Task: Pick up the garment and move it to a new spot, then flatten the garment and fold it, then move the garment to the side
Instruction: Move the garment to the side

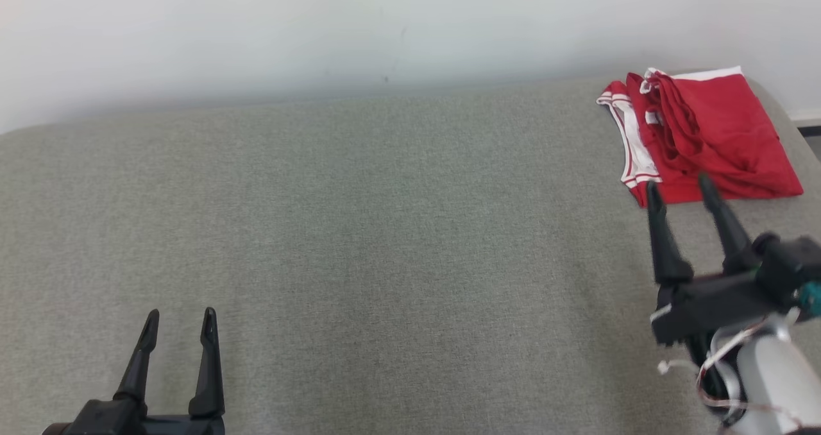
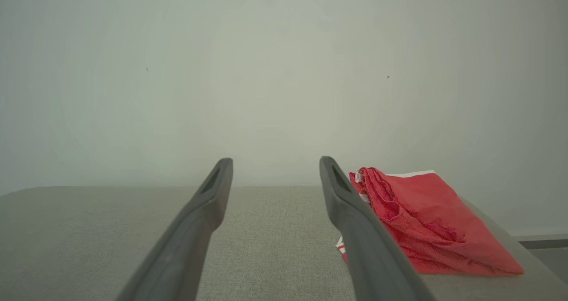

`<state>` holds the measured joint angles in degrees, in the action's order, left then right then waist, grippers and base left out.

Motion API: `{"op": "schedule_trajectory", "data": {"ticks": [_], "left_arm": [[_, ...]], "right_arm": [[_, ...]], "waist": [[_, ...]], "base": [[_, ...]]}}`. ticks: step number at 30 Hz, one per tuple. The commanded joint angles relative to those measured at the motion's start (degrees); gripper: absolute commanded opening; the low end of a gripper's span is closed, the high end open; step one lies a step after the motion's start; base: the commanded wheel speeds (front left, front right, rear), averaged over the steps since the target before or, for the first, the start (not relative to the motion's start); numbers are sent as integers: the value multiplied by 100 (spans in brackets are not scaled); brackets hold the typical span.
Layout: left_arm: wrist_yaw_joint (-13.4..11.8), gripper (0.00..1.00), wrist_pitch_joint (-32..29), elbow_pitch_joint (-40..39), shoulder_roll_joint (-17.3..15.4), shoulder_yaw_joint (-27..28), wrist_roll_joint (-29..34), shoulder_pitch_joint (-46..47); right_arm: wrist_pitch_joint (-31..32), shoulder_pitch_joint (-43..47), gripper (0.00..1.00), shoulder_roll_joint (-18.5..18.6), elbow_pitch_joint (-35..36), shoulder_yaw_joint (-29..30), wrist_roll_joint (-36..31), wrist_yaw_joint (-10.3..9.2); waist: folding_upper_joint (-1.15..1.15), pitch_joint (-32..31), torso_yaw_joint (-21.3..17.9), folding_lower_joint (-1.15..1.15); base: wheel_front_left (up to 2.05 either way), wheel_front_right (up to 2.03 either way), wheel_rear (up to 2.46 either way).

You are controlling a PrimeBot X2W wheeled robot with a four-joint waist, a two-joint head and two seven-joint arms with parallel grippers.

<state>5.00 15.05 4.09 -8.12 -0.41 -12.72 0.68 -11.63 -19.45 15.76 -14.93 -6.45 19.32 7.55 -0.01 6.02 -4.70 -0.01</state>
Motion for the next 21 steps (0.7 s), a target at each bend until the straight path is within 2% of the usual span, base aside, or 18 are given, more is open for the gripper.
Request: {"op": "schedule_trajectory", "data": {"ticks": [1,10,21], "left_arm": [[1,100,15,13,16,14,49,-70],[47,100,16,133,27,74,128,-149],[48,100,15,293,-29,195,115,-370]], "right_arm": [[21,145,100,-54,93,38,-62,-17],[79,1304,100,-627,779,300,-270,-17],[7,2286,100,-1079,1155,435,-389,-17]], "waist": [[1,-78,69,1],[1,-252,249,1],[1,-602,424,1]], "base": [[0,0,0],[0,0,0],[0,0,0]]}}
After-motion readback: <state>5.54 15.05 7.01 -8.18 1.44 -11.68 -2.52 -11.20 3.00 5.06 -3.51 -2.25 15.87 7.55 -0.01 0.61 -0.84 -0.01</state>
